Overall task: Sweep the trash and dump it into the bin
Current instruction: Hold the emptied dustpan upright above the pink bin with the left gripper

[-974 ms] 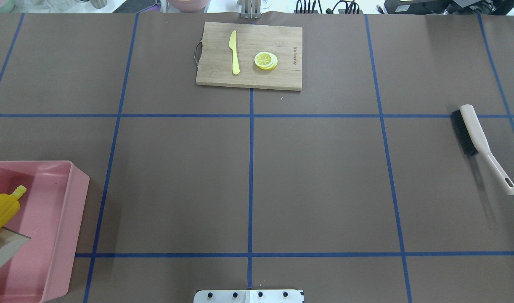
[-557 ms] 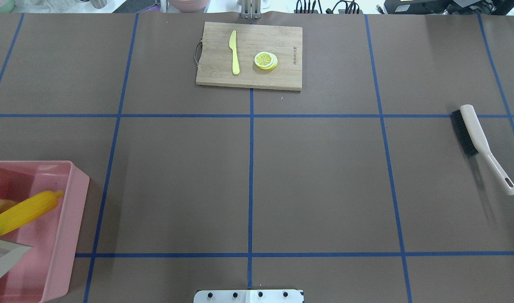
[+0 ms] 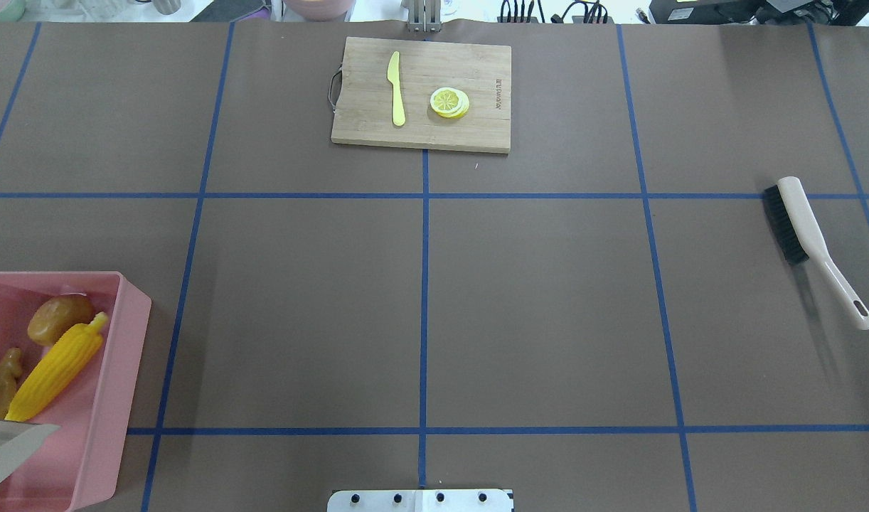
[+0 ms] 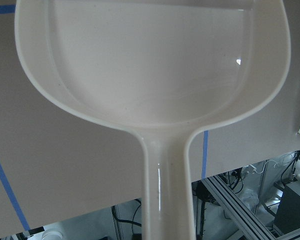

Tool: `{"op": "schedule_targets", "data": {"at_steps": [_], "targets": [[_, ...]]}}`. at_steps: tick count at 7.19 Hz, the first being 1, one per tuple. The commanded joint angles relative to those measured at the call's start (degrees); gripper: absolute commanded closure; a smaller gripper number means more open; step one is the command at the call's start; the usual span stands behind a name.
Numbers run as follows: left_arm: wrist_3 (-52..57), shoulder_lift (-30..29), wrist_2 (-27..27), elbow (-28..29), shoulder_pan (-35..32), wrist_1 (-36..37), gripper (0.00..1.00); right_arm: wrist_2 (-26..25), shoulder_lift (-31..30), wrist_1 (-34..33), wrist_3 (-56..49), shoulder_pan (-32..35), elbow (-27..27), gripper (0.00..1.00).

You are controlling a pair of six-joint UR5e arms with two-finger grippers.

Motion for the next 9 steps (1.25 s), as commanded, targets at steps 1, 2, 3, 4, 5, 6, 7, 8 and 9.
{"op": "schedule_targets", "data": {"at_steps": [1,2,3,4,5,6,7,8,9], "targets": [[-0.36,-0.11,-0.25,-2.79,0.46,2.51,1.0,-0.2,0.02,0.0,0.0,0.0,0.0,0.0],[-0.45,-0.54,-0.69,-3.51,0.46,4.69,1.0,-0.29,0.02,0.0,0.0,0.0,0.0,0.0],[-0.45,-1.85,-0.86,-3.69,0.64,6.63,1.0,-0.38,0.02,0.0,0.0,0.0,0.0,0.0],[-0.45,-4.56,-0.87,-4.12,1.42,11.35,1.0,-0.38,-0.06,0.0,0.0,0.0,0.0,0.0],[-0.45,-7.11,-0.78,-4.74,1.6,15.92,1.0,-0.38,-0.06,0.0,-0.09,0.0,0.0,0.0],[-0.45,-9.92,-0.52,-5.35,1.69,20.75,1.0,-0.47,-0.06,0.0,-0.09,0.0,0.0,0.0],[-0.45,-13.17,0.09,-5.36,1.61,24.8,1.0,-0.47,-0.06,0.0,-0.09,0.0,0.0,0.0],[-0.54,-14.94,0.19,-5.27,1.61,27.63,1.0,-0.38,0.02,0.09,-0.09,0.0,-0.44,0.0],[-0.54,-17.31,0.54,-5.36,1.52,31.57,1.0,-0.38,0.02,0.09,0.0,0.0,-0.53,0.0]]}}
